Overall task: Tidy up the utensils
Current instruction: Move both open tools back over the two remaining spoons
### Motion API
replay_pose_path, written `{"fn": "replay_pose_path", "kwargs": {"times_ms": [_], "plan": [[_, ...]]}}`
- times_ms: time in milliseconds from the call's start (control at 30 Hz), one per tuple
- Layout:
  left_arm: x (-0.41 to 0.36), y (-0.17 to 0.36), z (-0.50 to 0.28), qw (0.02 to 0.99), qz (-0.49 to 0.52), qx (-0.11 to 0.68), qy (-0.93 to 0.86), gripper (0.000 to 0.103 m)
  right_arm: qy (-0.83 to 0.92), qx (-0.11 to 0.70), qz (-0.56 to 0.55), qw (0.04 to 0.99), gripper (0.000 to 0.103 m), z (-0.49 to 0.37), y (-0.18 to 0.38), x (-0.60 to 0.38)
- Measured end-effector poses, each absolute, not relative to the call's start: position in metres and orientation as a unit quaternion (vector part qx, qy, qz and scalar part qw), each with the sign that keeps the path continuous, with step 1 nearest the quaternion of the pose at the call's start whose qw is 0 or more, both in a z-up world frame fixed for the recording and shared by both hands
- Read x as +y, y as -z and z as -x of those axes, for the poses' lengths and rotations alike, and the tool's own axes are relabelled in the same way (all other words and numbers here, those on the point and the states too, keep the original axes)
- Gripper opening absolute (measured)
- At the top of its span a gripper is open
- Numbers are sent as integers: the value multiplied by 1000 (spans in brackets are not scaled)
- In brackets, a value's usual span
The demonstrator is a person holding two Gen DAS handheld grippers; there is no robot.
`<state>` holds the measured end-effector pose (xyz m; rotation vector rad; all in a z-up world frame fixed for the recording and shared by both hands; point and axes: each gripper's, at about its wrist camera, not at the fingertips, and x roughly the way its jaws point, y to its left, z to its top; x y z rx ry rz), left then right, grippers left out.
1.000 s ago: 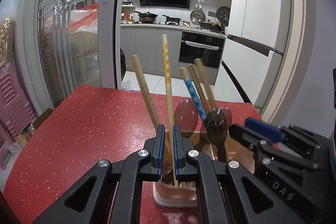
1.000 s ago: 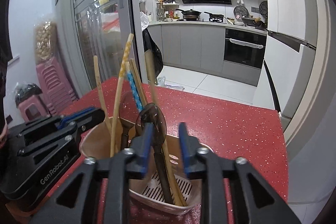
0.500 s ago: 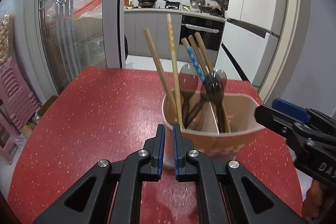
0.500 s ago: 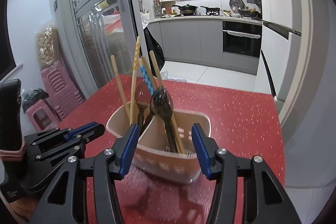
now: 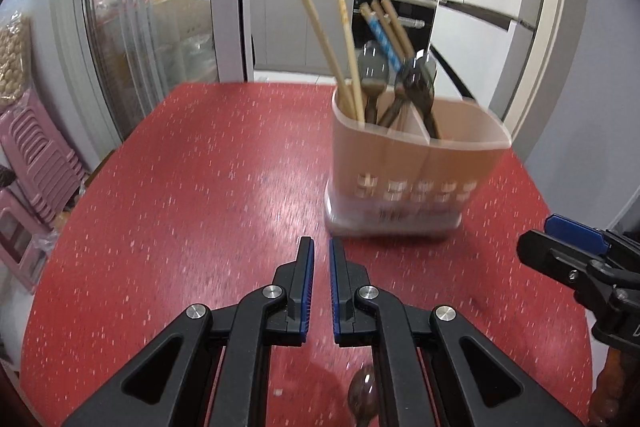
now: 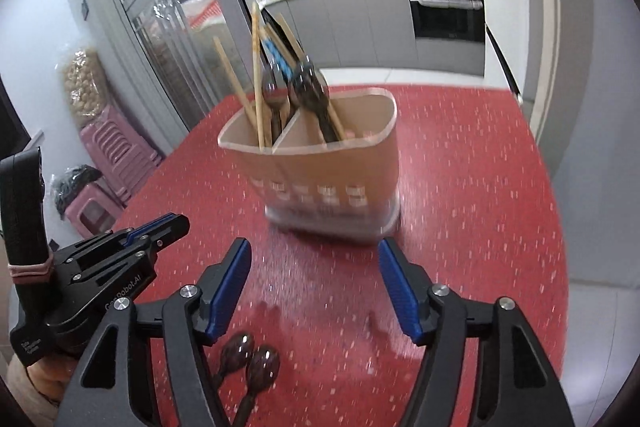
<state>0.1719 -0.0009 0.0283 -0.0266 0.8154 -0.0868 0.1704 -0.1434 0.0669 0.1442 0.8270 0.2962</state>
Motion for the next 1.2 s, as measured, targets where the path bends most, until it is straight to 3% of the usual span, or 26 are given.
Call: {"fn": "replay_pose_path", "kwargs": {"times_ms": [267,733,800,833,1033,1100,1133,1200], "plan": [[7,4,-139,901,9,431,35,33,-132,441,-89,883,78,-145,-41,-144],[37,46,-101,885,40,463,13,34,-125,495,-90,855,78,-108,-2,-129],[41,48,-100,884,40,465,6,98,-126,502,-88,851,79,-105,2,-125],[42,48,-101,884,38,466,-2,103,-126,504,-86,850,80,-104,3,-123],[43,61,-106,892,26,451,-2,103,-127,512,-84,846,85,-100,9,-115],[44,67,-107,891,27,454,-3,103,-124,513,-84,845,92,-100,10,-114],[44,71,-107,890,27,455,-4,103,-124,513,-83,845,103,-100,11,-113],[45,77,-107,890,23,456,-7,103,-120,510,-79,848,103,-99,10,-111]]}}
